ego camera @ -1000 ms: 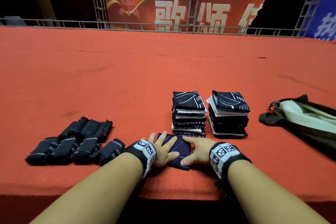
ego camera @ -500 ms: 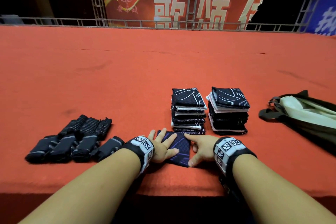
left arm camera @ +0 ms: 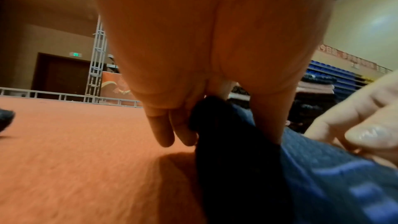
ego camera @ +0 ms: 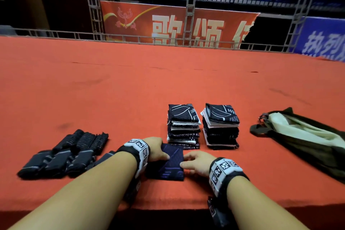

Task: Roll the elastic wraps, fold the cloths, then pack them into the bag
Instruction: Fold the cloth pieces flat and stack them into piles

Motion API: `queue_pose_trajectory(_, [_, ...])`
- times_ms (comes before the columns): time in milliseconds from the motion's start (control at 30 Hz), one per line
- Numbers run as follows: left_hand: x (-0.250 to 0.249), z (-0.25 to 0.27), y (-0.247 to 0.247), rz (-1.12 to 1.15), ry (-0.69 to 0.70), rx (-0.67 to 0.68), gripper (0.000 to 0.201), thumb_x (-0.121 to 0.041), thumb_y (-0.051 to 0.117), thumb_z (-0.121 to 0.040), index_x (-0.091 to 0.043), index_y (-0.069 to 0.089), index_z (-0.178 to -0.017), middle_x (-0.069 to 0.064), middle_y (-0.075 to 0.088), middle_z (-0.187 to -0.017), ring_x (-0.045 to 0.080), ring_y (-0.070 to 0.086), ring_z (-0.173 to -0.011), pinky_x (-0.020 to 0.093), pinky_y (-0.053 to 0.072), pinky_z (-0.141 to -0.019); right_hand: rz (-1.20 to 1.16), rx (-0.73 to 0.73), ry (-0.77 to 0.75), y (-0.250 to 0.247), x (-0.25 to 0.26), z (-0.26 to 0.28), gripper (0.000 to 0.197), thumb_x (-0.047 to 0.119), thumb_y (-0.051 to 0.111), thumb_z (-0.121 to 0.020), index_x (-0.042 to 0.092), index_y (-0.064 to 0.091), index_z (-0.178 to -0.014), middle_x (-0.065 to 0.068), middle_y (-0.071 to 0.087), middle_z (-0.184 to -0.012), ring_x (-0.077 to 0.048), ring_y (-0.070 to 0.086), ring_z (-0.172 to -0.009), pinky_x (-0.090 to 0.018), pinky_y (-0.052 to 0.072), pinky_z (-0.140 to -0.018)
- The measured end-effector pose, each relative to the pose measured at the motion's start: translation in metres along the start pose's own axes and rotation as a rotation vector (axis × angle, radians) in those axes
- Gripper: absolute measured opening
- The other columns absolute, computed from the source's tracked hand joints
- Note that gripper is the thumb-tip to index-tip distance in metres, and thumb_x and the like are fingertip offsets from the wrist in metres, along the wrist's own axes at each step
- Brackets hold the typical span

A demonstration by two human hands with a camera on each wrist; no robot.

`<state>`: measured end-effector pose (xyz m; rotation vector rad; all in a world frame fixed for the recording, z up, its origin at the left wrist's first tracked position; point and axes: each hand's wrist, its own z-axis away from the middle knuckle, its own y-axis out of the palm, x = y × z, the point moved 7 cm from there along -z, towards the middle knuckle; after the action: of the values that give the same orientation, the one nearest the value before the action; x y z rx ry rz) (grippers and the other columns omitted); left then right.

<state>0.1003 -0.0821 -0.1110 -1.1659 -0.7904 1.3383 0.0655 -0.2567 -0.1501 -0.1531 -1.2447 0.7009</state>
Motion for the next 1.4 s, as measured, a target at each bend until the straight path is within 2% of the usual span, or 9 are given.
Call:
queue_pose_trajectory(100, [-0.004, 0.007, -0.013, 0.11, 0.047, 0.027, 0.034, -0.047, 0.074, -0.085, -0.017, 0.071, -0.1, 0.0, 0.073, -0.1, 0.021, 0.068, -0.093, 0.024, 0.047, -0.074, 0.035, -0.044, 0.006, -0.004, 0.0, 0.004, 0.014, 0.03, 0.073, -0.089, 0.02, 0.066, -0.082, 0.0, 0.064, -0.07, -0.008, 0.055, -0.055, -0.018, 0.047, -0.06])
queue_pose_trajectory(233, [-0.011, 0.012, -0.024, 0.466, 0.108, 0.091, 0.023, -0.028, 0.086, -0.073, -0.028, 0.064, -0.08, -0.002, 0.07, -0.085, 0.02, 0.067, -0.081, 0.032, 0.055, -0.071, -0.041, 0.034, 0.036, -0.002, 0.008, 0.011, 0.028, 0.038, 0.073, -0.085, 0.015, 0.062, -0.097, -0.003, 0.061, -0.083, -0.01, 0.057, -0.057, -0.026, 0.052, -0.062])
queue_pose_trajectory(300, [-0.017, 0.017, -0.036, 0.652, 0.151, 0.128, 0.029, -0.023, 0.088, -0.066, -0.029, 0.064, -0.08, 0.007, 0.069, -0.085, 0.026, 0.066, -0.079, 0.044, 0.055, -0.072, -0.154, 0.071, 0.044, -0.003, 0.014, 0.017, 0.044, 0.043, 0.073, -0.08, 0.015, 0.064, -0.112, -0.002, 0.07, -0.091, -0.015, 0.064, -0.065, -0.027, 0.052, -0.065])
queue_pose_trajectory(433, [-0.028, 0.021, -0.08, 0.999, 0.222, -0.009, 0.022, -0.013, 0.08, -0.085, -0.019, 0.059, -0.091, 0.009, 0.068, -0.083, 0.028, 0.067, -0.075, 0.036, 0.055, -0.063, -0.555, 0.094, -0.06, -0.015, 0.042, 0.031, 0.03, 0.022, 0.066, -0.095, 0.011, 0.062, -0.123, -0.011, 0.073, -0.098, -0.029, 0.068, -0.078, -0.026, 0.042, -0.059])
queue_pose_trajectory(533, [-0.034, 0.018, -0.105, 1.158, 0.244, -0.149, 0.014, -0.02, 0.068, -0.097, -0.017, 0.055, -0.092, 0.009, 0.067, -0.08, 0.023, 0.065, -0.068, 0.03, 0.052, -0.057, -0.764, 0.029, -0.194, -0.038, 0.07, 0.035, 0.03, 0.017, 0.063, -0.095, 0.008, 0.062, -0.124, -0.015, 0.071, -0.112, -0.034, 0.07, -0.096, -0.037, 0.054, -0.077])
queue_pose_trajectory(833, [-0.035, -0.009, -0.146, 1.328, 0.238, -0.454, 0.022, -0.035, 0.056, -0.103, -0.014, 0.061, -0.101, 0.013, 0.069, -0.094, 0.025, 0.065, -0.08, 0.046, 0.054, -0.077, -0.969, -0.08, -0.364, -0.087, 0.12, 0.022, 0.021, 0.01, 0.059, -0.098, 0.011, 0.061, -0.118, -0.013, 0.071, -0.107, -0.024, 0.07, -0.083, -0.033, 0.057, -0.069])
queue_pose_trajectory(1133, [-0.028, -0.035, -0.15, 1.333, 0.223, -0.339, 0.017, -0.014, 0.072, -0.092, -0.011, 0.056, -0.096, 0.017, 0.071, -0.088, 0.027, 0.068, -0.069, 0.039, 0.057, -0.064, -0.514, -0.546, -0.272, -0.167, 0.128, -0.023, 0.026, 0.015, 0.06, -0.099, 0.015, 0.051, -0.123, -0.013, 0.071, -0.087, -0.024, 0.069, -0.056, -0.03, 0.051, -0.046])
queue_pose_trajectory(1267, [-0.019, -0.052, -0.146, 1.092, 0.15, -0.373, 0.021, -0.021, 0.07, -0.093, -0.009, 0.056, -0.083, 0.023, 0.065, -0.067, 0.031, 0.059, -0.053, 0.041, 0.055, -0.058, -0.108, -0.605, -0.226, -0.185, 0.142, -0.047, 0.05, 0.018, 0.064, -0.087, 0.041, 0.047, -0.127, -0.011, 0.075, -0.087, -0.034, 0.074, -0.072, -0.048, 0.062, -0.067])
queue_pose_trajectory(1400, [-0.014, -0.064, -0.138, 0.858, 0.103, -0.348, 0.028, -0.025, 0.061, -0.096, -0.007, 0.06, -0.074, 0.027, 0.072, -0.075, 0.044, 0.072, -0.067, 0.044, 0.059, -0.058, 0.185, -0.546, -0.223, -0.172, 0.156, -0.072, 0.033, 0.011, 0.062, -0.088, 0.023, 0.069, -0.118, 0.0, 0.072, -0.105, -0.021, 0.071, -0.091, -0.033, 0.057, -0.085])
